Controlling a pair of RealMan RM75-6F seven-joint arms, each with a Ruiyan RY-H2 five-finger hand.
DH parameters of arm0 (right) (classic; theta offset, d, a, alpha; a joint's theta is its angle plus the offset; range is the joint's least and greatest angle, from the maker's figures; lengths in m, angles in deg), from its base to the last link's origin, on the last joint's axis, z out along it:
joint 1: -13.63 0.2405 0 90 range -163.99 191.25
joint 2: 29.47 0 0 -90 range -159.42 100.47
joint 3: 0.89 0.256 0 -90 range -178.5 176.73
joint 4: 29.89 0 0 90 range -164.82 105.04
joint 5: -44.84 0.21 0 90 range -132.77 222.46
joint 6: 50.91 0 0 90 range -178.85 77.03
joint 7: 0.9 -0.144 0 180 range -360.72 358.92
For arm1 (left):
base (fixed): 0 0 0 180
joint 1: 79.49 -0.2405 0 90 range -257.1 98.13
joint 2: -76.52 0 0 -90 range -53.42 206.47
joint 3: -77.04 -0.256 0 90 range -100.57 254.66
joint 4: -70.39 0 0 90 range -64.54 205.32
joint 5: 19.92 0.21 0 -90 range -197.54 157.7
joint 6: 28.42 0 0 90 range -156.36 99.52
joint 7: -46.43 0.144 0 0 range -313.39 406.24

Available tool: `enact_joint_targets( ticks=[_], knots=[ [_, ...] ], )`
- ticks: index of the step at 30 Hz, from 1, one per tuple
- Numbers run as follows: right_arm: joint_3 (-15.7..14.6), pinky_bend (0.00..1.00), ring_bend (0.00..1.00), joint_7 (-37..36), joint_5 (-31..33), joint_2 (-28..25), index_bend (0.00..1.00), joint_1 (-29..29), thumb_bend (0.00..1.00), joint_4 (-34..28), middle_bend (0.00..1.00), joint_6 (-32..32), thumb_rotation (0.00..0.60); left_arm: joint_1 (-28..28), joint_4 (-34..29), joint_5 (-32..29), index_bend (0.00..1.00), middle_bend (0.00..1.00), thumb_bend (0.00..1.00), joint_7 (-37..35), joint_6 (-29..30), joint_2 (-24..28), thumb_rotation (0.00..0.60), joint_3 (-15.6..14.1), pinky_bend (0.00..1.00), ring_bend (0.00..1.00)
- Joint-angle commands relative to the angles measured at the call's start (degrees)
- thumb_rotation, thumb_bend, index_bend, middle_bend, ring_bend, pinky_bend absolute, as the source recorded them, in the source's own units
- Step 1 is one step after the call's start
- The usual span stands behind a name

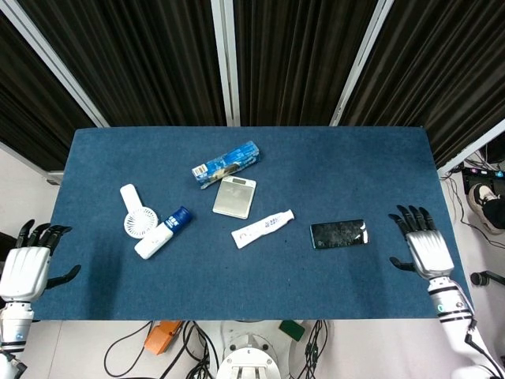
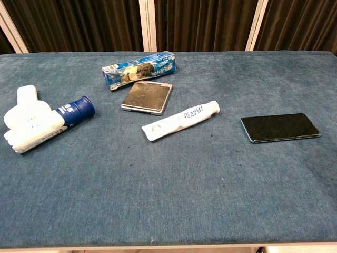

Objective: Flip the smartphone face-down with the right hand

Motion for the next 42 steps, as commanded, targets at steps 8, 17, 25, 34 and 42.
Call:
enact_joint_targets(
  ticks=[8,17,25,34,42],
  knots=[
    [1.13,0.04,0.0,2.26,3.43,8.0,0.35,7.18,0.25,8.74,0.11,9.13,0.6,-0.18,-0.29,-0.63,0.22,0.22,0.19,-0.11,-0.4,0.33,0.6,-0.09,0.0,0.14],
    [0.94,0.05,0.0,3.12,4.82,11.36,0.35,10.66,0.25,11.1,0.11,13.54,0.6,-0.16,-0.66,-0.99,0.22,0.22,0.19,0.2,-0.61,0.62,0.6,-0.01,0.0,0.14],
    [0.81,0.05,0.0,3.18,5.92,13.46,0.36,12.86,0.25,12.37,0.11,16.01,0.6,-0.34,-0.57,-1.22,0.22,0.22,0.19,0.01,-0.52,0.82,0.6,0.01,0.0,0.14],
    [0.45,0.05,0.0,3.91,6.9,14.65,0.38,14.05,0.25,13.54,0.11,16.89,0.6,-0.62,-0.25,-1.17,0.22,0.22,0.19,-0.34,-0.35,0.76,0.6,-0.17,0.0,0.14],
    [0.41,0.05,0.0,3.67,7.92,14.63,0.4,15.24,0.44,13.76,0.11,18.46,0.6,-0.7,-0.23,-1.15,0.22,0.22,0.19,-0.35,-0.14,0.92,0.6,-0.06,0.0,0.14]
  ],
)
